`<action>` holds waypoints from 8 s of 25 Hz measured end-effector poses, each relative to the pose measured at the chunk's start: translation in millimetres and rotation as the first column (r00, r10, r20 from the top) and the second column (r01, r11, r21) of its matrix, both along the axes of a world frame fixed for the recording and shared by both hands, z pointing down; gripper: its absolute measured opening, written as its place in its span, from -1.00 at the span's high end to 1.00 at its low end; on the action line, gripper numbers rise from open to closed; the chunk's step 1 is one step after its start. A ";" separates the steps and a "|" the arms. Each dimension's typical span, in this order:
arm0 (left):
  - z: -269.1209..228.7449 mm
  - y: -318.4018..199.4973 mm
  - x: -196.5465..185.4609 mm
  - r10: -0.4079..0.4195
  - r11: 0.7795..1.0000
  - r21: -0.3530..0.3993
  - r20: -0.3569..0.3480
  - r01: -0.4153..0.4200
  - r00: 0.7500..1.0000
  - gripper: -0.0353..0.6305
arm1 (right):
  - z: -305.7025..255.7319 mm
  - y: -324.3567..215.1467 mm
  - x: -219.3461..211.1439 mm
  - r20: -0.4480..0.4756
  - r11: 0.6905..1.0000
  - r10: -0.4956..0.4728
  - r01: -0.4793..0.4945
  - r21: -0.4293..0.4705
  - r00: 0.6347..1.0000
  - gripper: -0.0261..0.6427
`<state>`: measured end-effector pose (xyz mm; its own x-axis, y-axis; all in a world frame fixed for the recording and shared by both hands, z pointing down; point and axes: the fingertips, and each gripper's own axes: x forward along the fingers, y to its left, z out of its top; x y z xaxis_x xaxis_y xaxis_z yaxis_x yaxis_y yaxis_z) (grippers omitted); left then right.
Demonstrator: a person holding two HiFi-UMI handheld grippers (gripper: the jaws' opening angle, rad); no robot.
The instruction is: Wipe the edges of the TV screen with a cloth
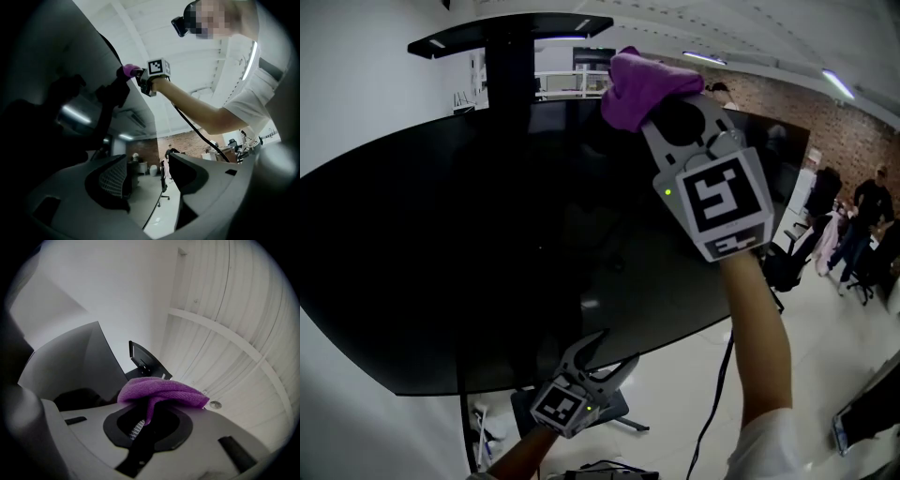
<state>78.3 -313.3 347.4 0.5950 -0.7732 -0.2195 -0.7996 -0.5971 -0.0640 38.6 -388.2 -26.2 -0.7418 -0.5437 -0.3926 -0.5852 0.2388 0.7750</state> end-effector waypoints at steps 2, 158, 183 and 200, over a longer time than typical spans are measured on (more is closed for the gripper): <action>-1.6 -9.6 25.2 0.056 0.998 -0.002 0.001 -0.056 0.998 0.10 | -0.1 -18.3 25.4 0.004 0.998 0.055 -0.055 -0.015 0.998 0.77; 198.1 468.0 -495.1 -0.990 0.141 -0.230 -0.038 0.963 0.136 0.09 | 586.6 400.8 -640.0 0.338 -0.040 -0.671 0.423 -0.905 0.660 0.78; 132.2 448.7 -506.8 -0.970 0.242 -0.059 -0.036 0.969 0.240 0.09 | 207.3 409.5 -657.2 0.581 0.084 -0.652 0.809 -0.582 0.486 0.78; 97.0 412.9 -483.0 -0.940 0.338 -0.019 -0.057 0.941 0.336 0.09 | 45.7 406.7 -645.1 0.593 0.141 -0.639 0.833 -0.535 0.489 0.79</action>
<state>-404.7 99.6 444.3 -0.5355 -0.8102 -0.2383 -0.8333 0.5528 -0.0066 -606.5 18.4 19.5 -0.9172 0.1007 -0.3855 0.1127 0.9936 -0.0086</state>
